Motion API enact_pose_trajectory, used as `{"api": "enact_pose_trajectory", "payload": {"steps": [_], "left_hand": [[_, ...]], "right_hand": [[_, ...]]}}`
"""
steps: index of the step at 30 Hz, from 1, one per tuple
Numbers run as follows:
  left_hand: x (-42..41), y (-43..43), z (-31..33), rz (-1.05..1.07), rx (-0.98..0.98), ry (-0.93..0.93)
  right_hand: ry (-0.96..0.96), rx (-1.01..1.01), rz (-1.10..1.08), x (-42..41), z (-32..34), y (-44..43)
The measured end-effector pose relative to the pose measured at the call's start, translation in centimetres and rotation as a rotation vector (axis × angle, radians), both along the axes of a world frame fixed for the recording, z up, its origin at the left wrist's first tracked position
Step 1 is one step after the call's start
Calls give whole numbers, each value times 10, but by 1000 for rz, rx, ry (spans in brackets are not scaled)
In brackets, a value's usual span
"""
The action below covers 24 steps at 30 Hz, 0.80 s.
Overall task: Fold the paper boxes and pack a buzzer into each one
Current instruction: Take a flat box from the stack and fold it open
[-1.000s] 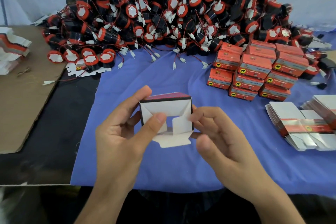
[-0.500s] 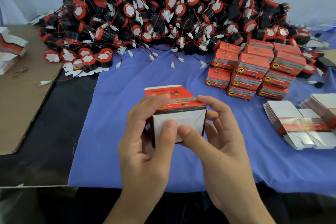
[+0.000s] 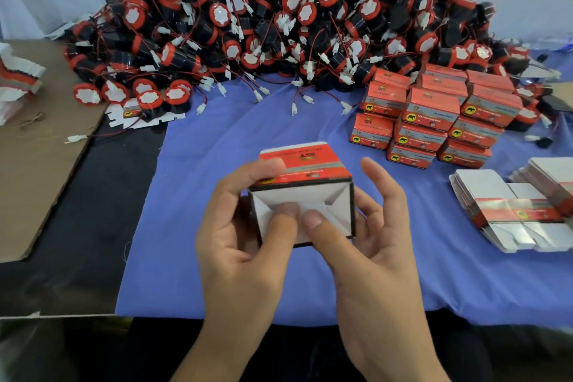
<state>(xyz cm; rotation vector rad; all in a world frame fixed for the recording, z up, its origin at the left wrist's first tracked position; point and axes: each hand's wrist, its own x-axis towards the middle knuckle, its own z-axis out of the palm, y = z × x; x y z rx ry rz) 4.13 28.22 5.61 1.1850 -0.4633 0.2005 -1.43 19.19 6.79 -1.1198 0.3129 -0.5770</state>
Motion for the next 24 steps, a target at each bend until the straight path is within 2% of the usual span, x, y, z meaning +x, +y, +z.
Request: {"api": "enact_pose_trajectory", "payload": {"steps": [6, 16, 20, 24], "left_hand": [[4, 8, -3, -141, 36, 33], [11, 26, -18, -280, 197, 76], [11, 33, -22, -475, 242, 177], [6, 28, -21, -422, 357, 186]], "right_hand": [[-35, 225, 131, -2, 1, 2], [-84, 145, 37, -1, 2, 18], [-45, 126, -3, 1, 0, 16], [-23, 117, 30, 0, -1, 11]]}}
